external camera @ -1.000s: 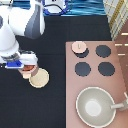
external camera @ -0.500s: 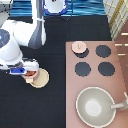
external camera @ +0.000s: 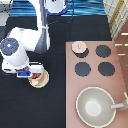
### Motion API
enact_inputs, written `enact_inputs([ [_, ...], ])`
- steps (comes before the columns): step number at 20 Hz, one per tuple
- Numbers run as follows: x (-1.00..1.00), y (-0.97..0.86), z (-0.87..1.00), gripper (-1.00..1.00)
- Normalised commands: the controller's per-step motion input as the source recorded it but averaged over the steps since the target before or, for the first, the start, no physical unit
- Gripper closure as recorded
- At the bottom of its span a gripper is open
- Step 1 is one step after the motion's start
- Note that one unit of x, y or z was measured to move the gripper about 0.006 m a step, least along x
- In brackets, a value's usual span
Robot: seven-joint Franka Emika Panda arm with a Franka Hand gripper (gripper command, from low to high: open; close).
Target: Take the lid off the pot, put the pot on the plate, and use the tool to push the pot to the front of the table.
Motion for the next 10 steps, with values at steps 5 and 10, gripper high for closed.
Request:
enact_inputs([
  [5,0.26,0.00,0.02,-1.00],
  [10,0.07,0.16,0.41,-1.00],
])
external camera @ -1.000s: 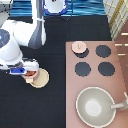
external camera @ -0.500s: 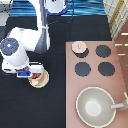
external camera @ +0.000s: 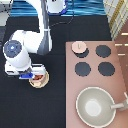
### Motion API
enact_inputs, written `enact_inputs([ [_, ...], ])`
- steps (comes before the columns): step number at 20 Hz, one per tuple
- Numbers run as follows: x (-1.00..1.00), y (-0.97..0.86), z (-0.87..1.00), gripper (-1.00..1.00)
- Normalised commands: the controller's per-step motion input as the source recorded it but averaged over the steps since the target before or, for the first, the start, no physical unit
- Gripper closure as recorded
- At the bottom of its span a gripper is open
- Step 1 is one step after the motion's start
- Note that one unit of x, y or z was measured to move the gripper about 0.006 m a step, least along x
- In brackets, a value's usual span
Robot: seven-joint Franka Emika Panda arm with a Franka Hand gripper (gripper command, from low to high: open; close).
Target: Take the lid off the pot, put the pot on the plate, and use the tool to push the pot to the front of the table.
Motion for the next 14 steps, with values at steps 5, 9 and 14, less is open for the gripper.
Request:
enact_inputs([
  [5,-0.21,0.18,0.43,-1.00],
  [9,-0.24,-0.11,0.77,-1.00],
  [14,-0.46,-0.63,0.73,-1.00],
])
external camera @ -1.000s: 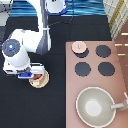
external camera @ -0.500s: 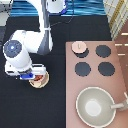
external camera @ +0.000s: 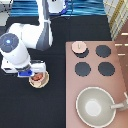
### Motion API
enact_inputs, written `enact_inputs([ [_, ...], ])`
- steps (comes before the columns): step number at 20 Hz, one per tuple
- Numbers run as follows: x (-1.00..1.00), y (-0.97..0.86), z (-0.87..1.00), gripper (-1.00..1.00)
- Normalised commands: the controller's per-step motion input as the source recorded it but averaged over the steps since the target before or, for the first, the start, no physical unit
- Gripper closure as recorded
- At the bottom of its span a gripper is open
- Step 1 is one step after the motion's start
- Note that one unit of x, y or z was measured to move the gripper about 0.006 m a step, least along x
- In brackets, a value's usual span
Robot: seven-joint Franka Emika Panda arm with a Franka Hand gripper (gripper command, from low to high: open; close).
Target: Take the lid off the pot, put the pot on the plate, and use the tool to push the pot to the front of the table.
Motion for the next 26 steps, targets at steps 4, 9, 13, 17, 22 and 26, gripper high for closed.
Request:
enact_inputs([
  [4,-0.45,-0.62,0.61,-1.00],
  [9,-0.45,-0.57,0.49,-1.00],
  [13,-0.54,-0.51,0.33,-1.00],
  [17,-0.66,-0.36,0.19,-1.00],
  [22,-0.79,-0.38,0.02,-1.00],
  [26,-0.95,-0.45,-0.18,-1.00],
])
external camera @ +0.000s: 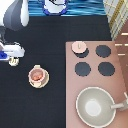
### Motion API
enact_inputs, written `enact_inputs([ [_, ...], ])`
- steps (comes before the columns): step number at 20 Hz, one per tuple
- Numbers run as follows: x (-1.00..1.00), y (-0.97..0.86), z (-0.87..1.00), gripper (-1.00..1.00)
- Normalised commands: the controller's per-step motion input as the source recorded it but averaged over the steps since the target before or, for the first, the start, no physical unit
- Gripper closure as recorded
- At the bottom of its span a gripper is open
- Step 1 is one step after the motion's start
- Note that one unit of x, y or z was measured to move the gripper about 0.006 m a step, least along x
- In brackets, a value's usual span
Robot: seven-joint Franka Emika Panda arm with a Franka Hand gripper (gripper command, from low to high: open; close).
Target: Take the lid off the pot, put the pot on the plate, and use the tool to push the pot to the front of the table.
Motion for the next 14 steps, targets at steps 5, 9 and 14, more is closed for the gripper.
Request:
enact_inputs([
  [5,-1.00,-0.45,-0.52,-1.00],
  [9,-1.00,-0.40,-0.75,-1.00],
  [14,-1.00,-0.17,-0.79,-1.00],
])
